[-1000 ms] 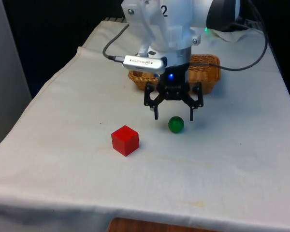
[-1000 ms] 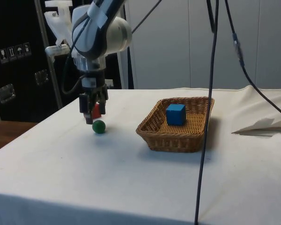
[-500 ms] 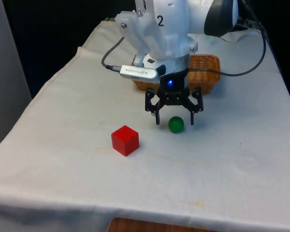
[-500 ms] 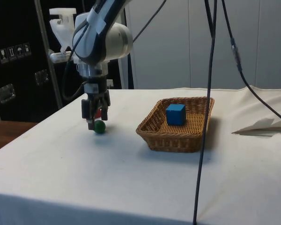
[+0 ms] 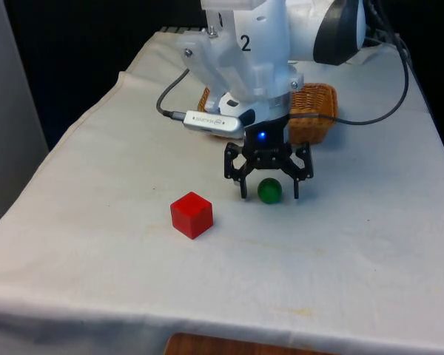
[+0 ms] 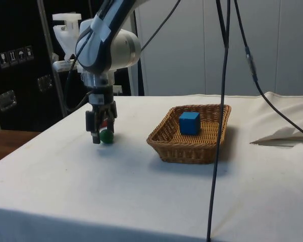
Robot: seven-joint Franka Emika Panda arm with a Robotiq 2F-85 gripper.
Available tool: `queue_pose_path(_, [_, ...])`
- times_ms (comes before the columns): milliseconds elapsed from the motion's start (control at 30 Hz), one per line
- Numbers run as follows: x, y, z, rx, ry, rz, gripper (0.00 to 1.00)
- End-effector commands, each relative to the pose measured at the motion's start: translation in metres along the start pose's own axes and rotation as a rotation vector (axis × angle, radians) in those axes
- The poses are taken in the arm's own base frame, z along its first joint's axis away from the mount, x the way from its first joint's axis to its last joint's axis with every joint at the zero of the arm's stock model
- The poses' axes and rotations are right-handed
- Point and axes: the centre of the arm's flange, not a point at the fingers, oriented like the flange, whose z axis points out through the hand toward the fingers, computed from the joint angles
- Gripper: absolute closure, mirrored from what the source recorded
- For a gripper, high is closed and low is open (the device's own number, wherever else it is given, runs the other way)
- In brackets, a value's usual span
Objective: Place all non-red objects into the basket.
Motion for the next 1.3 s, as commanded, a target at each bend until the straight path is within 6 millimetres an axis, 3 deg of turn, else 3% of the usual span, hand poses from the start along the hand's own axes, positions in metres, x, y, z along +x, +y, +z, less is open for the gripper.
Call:
queue_pose_path(0, [0.001,0.000,-0.002,0.003,0.000,0.000,0.00])
queue_pose_path(100, [0.001,0.000,-0.003,0.003,0.000,0.000,0.00])
queue_pose_path(167, [0.001,0.001,-0.003,0.002,0.000,0.000,0.11])
queue_pose_path(200, [0.001,0.001,-0.004,0.001,0.002,0.002,0.21])
queue_pose_path(233, [0.001,0.000,-0.004,0.001,0.001,0.001,0.50])
queue_pose_path(367, [0.001,0.001,-0.004,0.000,0.002,0.000,0.93])
queue_pose_path(400, [0.001,0.001,-0.003,-0.001,0.005,0.001,1.00])
queue_pose_path(700, [0.002,0.000,-0.005,0.001,0.003,-0.001,1.00])
queue_pose_path(900, [0.000,0.001,-0.030,0.005,0.007,-0.006,1.00])
queue_pose_path(933, [0.003,0.002,-0.025,0.009,0.008,-0.003,1.00])
queue_pose_path(1267, [-0.014,0.001,-0.064,0.016,0.008,-0.023,1.00])
